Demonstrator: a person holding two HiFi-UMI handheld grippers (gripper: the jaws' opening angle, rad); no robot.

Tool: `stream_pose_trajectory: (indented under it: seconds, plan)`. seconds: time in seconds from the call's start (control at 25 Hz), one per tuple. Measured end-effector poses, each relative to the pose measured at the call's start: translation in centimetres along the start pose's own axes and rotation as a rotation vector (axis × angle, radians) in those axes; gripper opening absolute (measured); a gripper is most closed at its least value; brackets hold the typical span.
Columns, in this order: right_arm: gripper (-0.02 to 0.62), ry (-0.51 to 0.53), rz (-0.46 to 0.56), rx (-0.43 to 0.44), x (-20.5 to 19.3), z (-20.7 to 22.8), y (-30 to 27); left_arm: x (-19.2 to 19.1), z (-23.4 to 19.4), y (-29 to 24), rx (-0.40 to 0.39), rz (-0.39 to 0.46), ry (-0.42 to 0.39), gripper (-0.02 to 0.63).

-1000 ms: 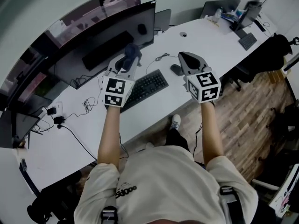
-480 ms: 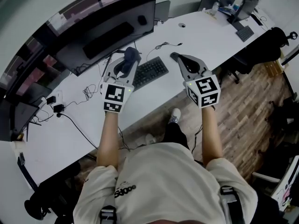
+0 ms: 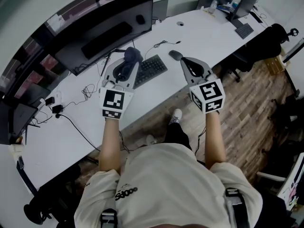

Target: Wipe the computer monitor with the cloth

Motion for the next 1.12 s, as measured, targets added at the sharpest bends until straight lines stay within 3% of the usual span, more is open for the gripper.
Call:
stream_pose_trajectory:
  seconds: [1.12]
  plan:
    - [0.005, 0.006, 0.01, -0.014, 0.4, 0.1, 0.9, 1.2, 0.4, 0.1, 0.001, 0.021, 0.008, 0.091]
Point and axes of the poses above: the fingertips, and each gripper's own axes: y backward along the fingers, z to its right, x out of its top, the point moved 6 cm from there along y, backward along the fingers, and after that the axes turned 10 degrees about -y, right-handed, at the moved point
